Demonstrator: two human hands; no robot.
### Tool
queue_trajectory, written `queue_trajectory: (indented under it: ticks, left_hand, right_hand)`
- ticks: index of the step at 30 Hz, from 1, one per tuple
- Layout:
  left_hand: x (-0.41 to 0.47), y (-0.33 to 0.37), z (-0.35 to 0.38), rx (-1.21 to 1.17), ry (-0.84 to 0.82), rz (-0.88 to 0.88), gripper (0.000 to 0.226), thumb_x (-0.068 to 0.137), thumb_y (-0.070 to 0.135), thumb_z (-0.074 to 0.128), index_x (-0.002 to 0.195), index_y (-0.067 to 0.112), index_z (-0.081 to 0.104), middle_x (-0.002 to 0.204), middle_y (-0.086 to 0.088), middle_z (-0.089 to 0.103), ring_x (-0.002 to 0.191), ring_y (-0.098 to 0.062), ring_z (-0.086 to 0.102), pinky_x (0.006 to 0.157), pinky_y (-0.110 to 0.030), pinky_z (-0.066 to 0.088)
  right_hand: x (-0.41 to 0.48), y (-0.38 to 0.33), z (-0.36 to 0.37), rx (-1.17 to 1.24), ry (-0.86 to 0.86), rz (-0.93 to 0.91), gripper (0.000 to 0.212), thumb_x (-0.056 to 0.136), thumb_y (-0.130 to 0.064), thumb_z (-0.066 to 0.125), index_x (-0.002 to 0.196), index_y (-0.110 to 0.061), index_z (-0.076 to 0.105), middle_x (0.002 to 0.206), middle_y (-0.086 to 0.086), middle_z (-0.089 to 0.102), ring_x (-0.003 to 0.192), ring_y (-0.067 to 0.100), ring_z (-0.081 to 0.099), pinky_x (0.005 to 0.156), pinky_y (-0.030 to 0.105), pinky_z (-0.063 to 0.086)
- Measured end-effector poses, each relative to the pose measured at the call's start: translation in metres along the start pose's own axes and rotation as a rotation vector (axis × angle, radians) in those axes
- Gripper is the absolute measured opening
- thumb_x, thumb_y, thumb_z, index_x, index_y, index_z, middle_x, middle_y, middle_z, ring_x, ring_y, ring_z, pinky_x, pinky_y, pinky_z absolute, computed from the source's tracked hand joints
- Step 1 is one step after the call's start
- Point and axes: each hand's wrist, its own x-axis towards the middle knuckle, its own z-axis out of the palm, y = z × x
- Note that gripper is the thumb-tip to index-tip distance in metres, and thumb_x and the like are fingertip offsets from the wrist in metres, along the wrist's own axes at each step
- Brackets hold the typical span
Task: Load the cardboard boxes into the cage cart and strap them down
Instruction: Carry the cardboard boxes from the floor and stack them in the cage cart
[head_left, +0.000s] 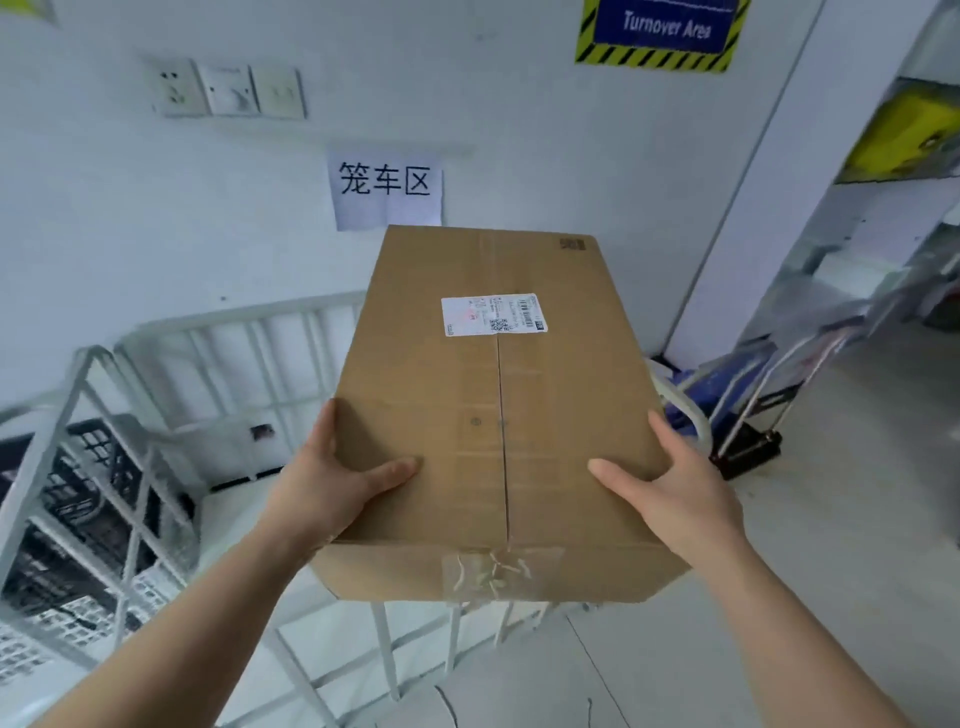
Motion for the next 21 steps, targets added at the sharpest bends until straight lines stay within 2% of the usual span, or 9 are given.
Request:
queue_trajectory:
  ticks: [3, 5, 9, 13, 15, 17, 21]
  left_hand:
    - [0.016, -0.010, -0.014, 0.013, 0.093, -0.070, 0.123, 0.042, 0.073, 0.080, 0.144, 0.048, 0.017, 0.109, 0.019, 0.052, 0.096, -0.015, 0.058, 0.081, -0.037, 0.051]
    - [0.026, -0.020, -0.022, 0.002, 0.153, -0.120, 0.125, 0.035, 0.077, 0.077, 0.142, 0.049, 0.019, 0.111, 0.018, 0.055, 0.100, -0.017, 0.060, 0.086, -0.042, 0.053]
    - [0.044, -0.046, -0.042, -0.055, 0.232, -0.218, 0.122, 0.025, 0.078, 0.078, 0.132, 0.053, 0.025, 0.107, 0.022, 0.059, 0.096, -0.014, 0.064, 0.083, -0.043, 0.055]
    - [0.069, -0.075, -0.066, -0.075, 0.269, -0.292, 0.108, 0.026, 0.077, 0.080, 0.120, 0.057, 0.030, 0.099, 0.027, 0.060, 0.090, -0.012, 0.066, 0.078, -0.043, 0.057]
    - [0.086, -0.091, -0.080, -0.044, 0.279, -0.333, 0.113, 0.027, 0.077, 0.079, 0.126, 0.057, 0.027, 0.100, 0.028, 0.056, 0.092, -0.011, 0.064, 0.080, -0.041, 0.056]
    - [0.106, -0.111, -0.093, 0.005, 0.278, -0.383, 0.130, 0.028, 0.078, 0.076, 0.141, 0.047, 0.021, 0.106, 0.021, 0.050, 0.097, -0.015, 0.060, 0.084, -0.038, 0.054]
    - [0.147, -0.154, -0.117, -0.014, 0.242, -0.471, 0.135, 0.029, 0.074, 0.079, 0.146, 0.039, 0.020, 0.116, 0.013, 0.054, 0.101, -0.018, 0.060, 0.087, -0.039, 0.054]
  right_hand:
    - [0.043, -0.026, 0.026, -0.046, -0.100, -0.079, 0.106, 0.054, -0.083, 0.059, 0.145, -0.047, 0.019, 0.132, -0.012, 0.051, 0.117, 0.017, 0.053, 0.083, 0.039, 0.046]
    - [0.067, -0.043, 0.046, -0.061, -0.160, -0.133, 0.106, 0.054, -0.084, 0.058, 0.145, -0.046, 0.020, 0.136, -0.014, 0.050, 0.119, 0.018, 0.052, 0.085, 0.039, 0.046]
    - [0.100, -0.073, 0.092, -0.067, -0.274, -0.199, 0.105, 0.054, -0.083, 0.060, 0.145, -0.045, 0.023, 0.139, -0.015, 0.047, 0.121, 0.018, 0.051, 0.087, 0.039, 0.047]
    - [0.122, -0.098, 0.146, -0.036, -0.375, -0.199, 0.100, 0.058, -0.076, 0.066, 0.145, -0.045, 0.027, 0.140, -0.015, 0.047, 0.121, 0.017, 0.051, 0.083, 0.034, 0.044]
    - [0.133, -0.113, 0.174, -0.064, -0.422, -0.198, 0.099, 0.059, -0.075, 0.066, 0.145, -0.044, 0.028, 0.141, -0.013, 0.046, 0.121, 0.018, 0.051, 0.087, 0.036, 0.046]
    - [0.142, -0.127, 0.202, -0.084, -0.467, -0.189, 0.099, 0.059, -0.075, 0.066, 0.145, -0.043, 0.028, 0.141, -0.013, 0.045, 0.123, 0.019, 0.049, 0.093, 0.039, 0.045]
    - [0.156, -0.153, 0.262, -0.133, -0.528, -0.145, 0.099, 0.058, -0.075, 0.066, 0.144, -0.043, 0.029, 0.139, -0.014, 0.048, 0.123, 0.018, 0.050, 0.097, 0.040, 0.044]
